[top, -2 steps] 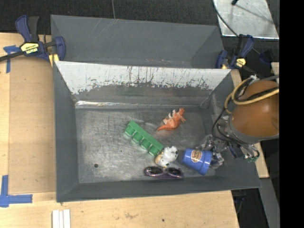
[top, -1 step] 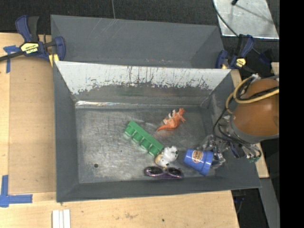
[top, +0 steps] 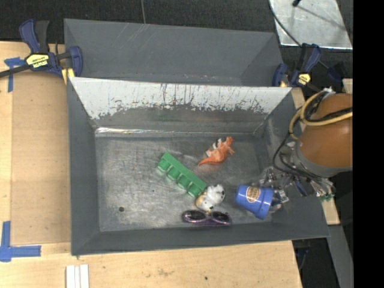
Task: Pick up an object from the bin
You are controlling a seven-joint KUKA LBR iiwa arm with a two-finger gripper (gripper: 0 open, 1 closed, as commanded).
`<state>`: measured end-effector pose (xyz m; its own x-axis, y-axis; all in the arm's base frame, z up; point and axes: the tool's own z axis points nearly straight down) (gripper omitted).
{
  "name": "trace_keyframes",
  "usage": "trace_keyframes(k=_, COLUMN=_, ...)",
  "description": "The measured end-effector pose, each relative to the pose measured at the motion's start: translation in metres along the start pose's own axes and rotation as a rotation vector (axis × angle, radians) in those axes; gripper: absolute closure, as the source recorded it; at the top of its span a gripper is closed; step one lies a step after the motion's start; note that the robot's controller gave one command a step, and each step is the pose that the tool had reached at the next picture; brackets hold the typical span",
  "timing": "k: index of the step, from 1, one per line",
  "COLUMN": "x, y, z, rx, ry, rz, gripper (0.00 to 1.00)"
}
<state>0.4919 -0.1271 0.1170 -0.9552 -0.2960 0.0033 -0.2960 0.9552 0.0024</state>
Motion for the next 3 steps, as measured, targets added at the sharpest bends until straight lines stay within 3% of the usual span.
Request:
trace_keyframes(k=1, x=-0.002, y=-0.001, z=-0.015, rx=0.005, ry=-0.007, rz=0.001, gripper=1.0)
trace_keyframes(k=3, x=-0.001, y=-0.001, z=-0.041, rx=0.004, ry=-0.006, rz=0.001, gripper=1.0)
